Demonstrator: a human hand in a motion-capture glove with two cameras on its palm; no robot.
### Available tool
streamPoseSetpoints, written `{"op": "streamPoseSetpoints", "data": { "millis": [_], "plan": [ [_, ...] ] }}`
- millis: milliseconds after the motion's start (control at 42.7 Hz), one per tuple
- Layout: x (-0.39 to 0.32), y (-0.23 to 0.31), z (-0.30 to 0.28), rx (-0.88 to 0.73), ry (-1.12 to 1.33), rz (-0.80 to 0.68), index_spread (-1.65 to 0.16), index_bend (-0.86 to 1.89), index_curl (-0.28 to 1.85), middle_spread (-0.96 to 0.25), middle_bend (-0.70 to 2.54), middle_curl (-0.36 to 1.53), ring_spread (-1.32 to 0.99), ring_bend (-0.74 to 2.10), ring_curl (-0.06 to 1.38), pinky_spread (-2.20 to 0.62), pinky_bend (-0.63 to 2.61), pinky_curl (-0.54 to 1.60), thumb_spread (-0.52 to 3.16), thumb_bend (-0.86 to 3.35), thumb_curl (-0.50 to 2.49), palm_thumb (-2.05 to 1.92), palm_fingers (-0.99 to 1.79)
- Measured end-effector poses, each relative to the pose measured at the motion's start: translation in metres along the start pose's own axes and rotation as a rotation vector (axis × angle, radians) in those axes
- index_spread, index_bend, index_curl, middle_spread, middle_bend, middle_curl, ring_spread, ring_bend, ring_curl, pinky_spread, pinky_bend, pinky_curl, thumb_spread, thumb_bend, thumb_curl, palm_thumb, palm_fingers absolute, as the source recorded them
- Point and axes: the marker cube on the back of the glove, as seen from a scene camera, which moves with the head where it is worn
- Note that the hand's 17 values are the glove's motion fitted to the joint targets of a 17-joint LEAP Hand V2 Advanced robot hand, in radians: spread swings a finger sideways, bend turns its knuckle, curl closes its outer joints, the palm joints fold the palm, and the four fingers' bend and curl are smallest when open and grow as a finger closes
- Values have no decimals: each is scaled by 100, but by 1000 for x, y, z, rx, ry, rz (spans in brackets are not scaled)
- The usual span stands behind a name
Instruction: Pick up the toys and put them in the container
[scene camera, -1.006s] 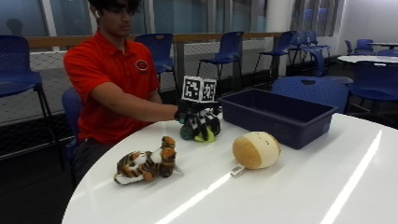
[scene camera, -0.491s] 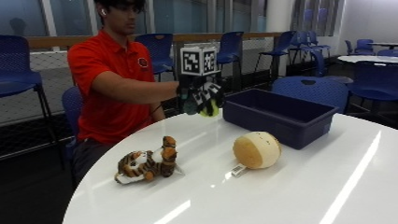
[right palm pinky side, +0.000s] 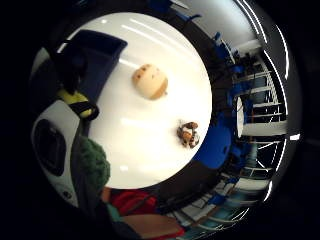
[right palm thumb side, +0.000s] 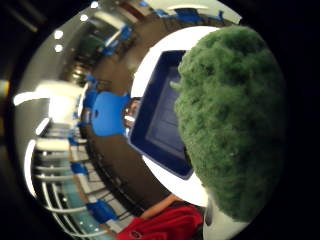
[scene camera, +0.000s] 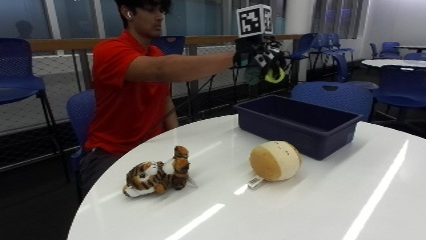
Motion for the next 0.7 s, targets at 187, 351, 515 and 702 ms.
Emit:
{"op": "streamPoseSetpoints", "data": {
  "millis": [187, 351, 515, 702],
  "plan": [
    [-59, -38, 5, 40, -35, -41, -51, 35, 94, -47, 49, 55, -47, 79, 44, -46, 102, 41, 70, 13, 91, 64, 95],
    [-80, -52, 37, -95, -53, -43, -52, 29, 100, -48, 45, 58, -46, 78, 44, -46, 102, 41, 72, 10, 93, 62, 90],
    [-64, -39, 63, -235, 48, -255, -49, 17, 101, -39, 29, 57, -31, 62, 45, -34, 104, 46, 91, -6, 84, 33, 20],
    [-19, -18, 66, -192, -8, -254, -40, 0, 73, -16, 13, 45, -9, 27, 30, -10, 108, 40, 103, -11, 62, -6, -33]
  ]
}}
